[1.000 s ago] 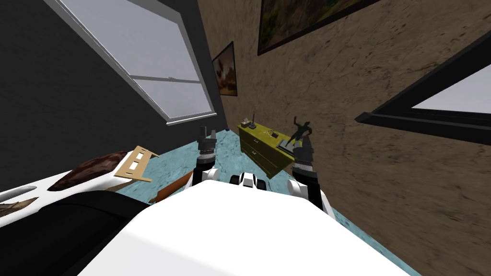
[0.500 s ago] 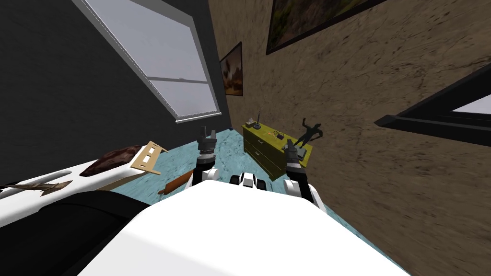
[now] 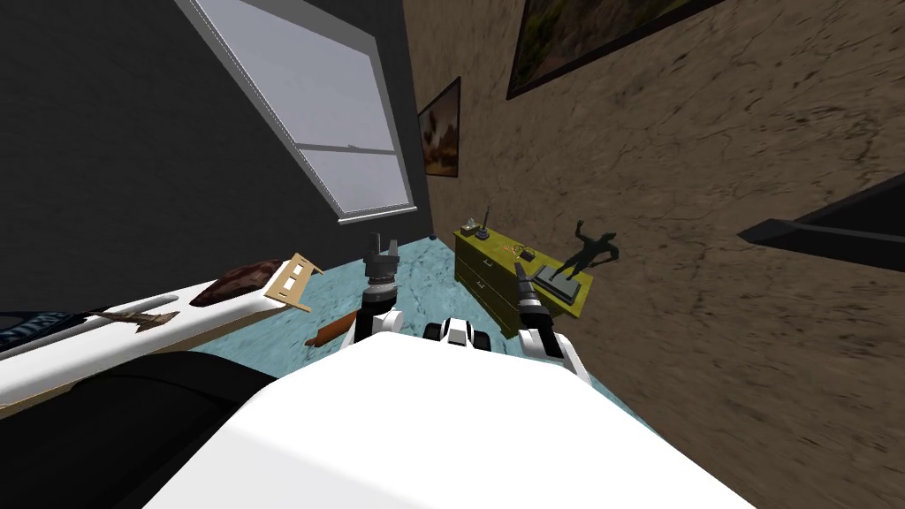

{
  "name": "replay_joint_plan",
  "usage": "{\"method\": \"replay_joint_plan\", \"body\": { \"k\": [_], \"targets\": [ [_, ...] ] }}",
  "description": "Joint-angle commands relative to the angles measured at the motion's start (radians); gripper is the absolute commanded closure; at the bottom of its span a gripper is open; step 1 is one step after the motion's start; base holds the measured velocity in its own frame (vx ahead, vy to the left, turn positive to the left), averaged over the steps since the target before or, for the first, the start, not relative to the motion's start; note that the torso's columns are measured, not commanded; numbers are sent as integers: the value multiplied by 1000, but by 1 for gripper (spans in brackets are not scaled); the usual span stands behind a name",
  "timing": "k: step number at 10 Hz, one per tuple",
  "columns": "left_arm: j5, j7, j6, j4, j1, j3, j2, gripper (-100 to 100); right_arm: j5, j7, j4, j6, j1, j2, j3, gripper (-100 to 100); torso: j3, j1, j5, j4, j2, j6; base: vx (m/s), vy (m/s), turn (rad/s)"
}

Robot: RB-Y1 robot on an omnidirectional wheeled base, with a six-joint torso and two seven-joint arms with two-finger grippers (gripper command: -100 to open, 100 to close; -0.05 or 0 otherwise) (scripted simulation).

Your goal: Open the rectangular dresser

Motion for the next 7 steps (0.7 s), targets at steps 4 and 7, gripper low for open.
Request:
{"method": "replay_joint_plan", "body": {
  "k": [4,7],
  "targets": [
    [0,0,0,0,0,0,0,0,132,5,131,172,-39,-8,76,-100,0,0,0,0,0,0,12,44,139],
    [0,0,0,0,0,0,0,0,175,5,195,247,-55,-11,100,-100,1,-1,0,0,1,0,9,30,90]
  ]
}}
